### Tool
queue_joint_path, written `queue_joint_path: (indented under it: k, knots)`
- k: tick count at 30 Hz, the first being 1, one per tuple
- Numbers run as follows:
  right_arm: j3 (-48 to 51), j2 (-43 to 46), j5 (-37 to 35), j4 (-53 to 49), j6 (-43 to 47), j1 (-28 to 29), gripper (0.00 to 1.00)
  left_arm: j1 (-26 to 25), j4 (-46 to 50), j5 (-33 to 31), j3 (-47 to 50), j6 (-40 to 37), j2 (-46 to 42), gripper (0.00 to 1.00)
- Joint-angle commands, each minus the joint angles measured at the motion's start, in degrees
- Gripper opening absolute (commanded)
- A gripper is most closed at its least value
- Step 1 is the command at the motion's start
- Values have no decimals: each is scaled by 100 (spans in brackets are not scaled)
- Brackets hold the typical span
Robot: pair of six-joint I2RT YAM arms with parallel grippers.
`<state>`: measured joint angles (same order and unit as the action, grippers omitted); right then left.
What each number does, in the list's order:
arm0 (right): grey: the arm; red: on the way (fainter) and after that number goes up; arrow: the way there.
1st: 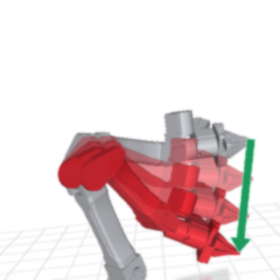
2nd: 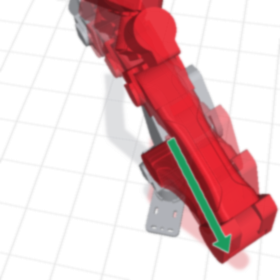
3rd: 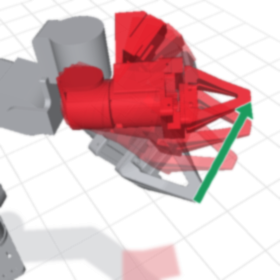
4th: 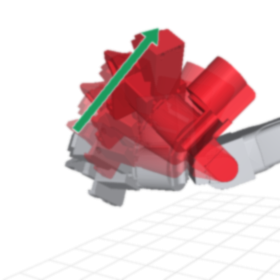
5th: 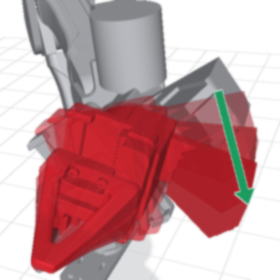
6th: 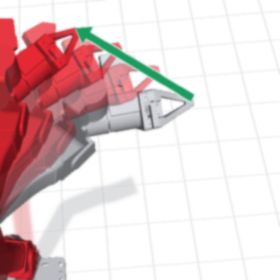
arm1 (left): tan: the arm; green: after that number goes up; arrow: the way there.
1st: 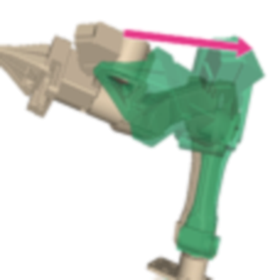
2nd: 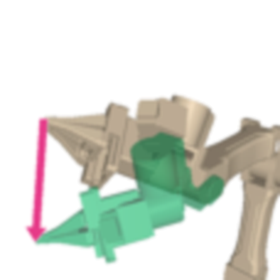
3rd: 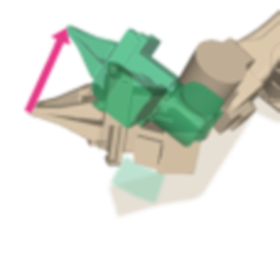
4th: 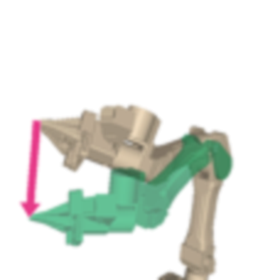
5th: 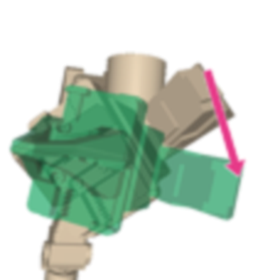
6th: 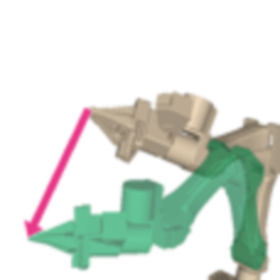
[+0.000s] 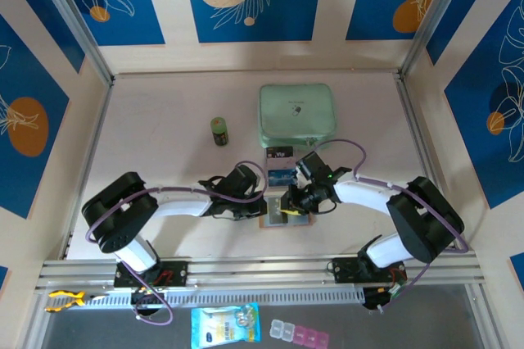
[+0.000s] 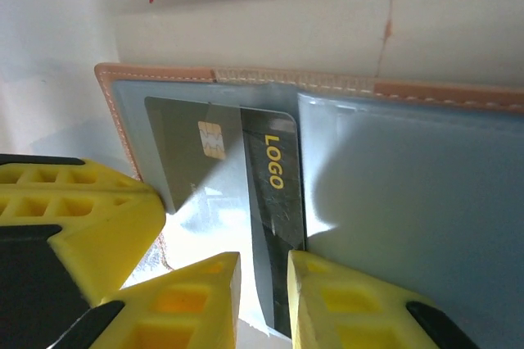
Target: Take the credit cards out of the card holder
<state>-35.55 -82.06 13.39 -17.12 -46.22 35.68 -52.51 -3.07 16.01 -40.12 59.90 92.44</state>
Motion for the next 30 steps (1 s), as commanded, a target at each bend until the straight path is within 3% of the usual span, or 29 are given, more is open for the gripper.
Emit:
queue_joint_path:
  k: [1,30]
  knots:
    - [-180,244,-71,-330,113,44,23,63,389,-50,-154,-127,106,2]
    - [215,253,436,266,-26,-298,23,-31,799,51,-567,-348,326,0]
